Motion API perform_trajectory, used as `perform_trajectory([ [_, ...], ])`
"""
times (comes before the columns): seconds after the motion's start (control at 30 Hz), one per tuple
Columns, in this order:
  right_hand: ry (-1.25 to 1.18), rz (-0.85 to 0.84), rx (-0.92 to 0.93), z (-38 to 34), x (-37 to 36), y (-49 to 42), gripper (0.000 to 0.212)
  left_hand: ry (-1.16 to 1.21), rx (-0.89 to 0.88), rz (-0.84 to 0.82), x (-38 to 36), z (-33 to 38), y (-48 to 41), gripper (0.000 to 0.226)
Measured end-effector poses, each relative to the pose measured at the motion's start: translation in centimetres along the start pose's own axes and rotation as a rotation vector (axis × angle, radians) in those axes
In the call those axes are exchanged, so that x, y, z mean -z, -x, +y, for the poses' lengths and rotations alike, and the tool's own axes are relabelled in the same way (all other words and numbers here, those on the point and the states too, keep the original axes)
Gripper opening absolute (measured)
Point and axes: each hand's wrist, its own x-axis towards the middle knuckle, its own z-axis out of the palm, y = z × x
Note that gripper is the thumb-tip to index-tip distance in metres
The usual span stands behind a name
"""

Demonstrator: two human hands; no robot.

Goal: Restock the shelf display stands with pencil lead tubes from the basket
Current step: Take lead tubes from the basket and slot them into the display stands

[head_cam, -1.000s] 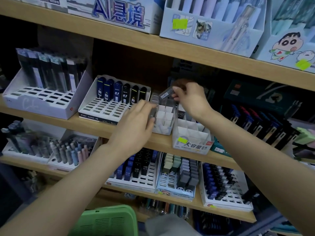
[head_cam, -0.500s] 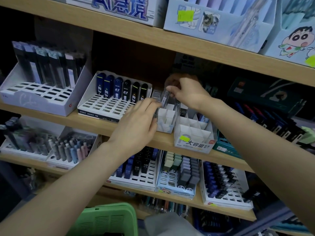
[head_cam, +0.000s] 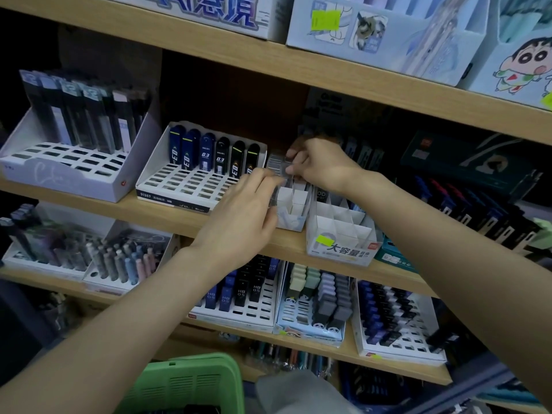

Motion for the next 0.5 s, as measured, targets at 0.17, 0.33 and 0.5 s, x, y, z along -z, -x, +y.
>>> perform_trajectory([
  [0.17, 0.185, 0.096, 0.049, 0.1, -0.6, -0.1, 0.009, -0.01, -0.007, -0.008, 0.1, -0.1, -0.1, 0.046],
  [0.33, 0.284, 0.146, 0.073, 0.3, -0.7, 0.3, 0.015, -0.052, -0.032, -0.02, 0.2, -0.1, -0.2, 0.048],
  [0.5, 0.5, 0.192, 0.161, 0.1, -0.7, 1.2, 0.022, -0.126, -0.061, -0.055, 0.6, -0.2, -0.3, 0.05],
])
